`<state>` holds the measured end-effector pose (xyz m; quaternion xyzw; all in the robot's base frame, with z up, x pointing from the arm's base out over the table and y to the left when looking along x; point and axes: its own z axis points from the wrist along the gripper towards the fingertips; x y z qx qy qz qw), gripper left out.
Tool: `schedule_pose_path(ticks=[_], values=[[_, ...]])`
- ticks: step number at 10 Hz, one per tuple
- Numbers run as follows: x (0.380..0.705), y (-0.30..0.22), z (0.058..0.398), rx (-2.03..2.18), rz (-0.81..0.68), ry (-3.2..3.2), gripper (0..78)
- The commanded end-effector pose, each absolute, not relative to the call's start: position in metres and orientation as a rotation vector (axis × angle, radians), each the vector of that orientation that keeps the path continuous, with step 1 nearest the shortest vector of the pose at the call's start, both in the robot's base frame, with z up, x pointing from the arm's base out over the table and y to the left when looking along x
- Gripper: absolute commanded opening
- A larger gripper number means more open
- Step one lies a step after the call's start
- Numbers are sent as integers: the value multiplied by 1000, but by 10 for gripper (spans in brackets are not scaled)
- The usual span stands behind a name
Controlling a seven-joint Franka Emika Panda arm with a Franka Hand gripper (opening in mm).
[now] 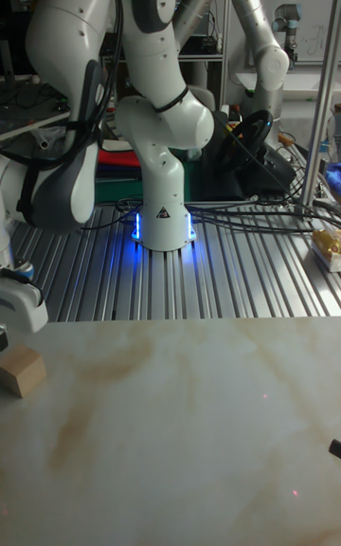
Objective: Pick up the small block on the left and move it to the right
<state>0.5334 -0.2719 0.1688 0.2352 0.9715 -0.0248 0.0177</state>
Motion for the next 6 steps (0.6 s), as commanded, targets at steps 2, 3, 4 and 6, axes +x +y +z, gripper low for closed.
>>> schedule_pose_path(ticks=[2, 3, 4, 6], values=[[534, -272, 170, 620, -24, 3134, 0], [534, -272, 170, 591, 4, 3149, 0], [534, -272, 170, 597, 6, 3156, 0], [533, -272, 170, 643, -14, 3138, 0]])
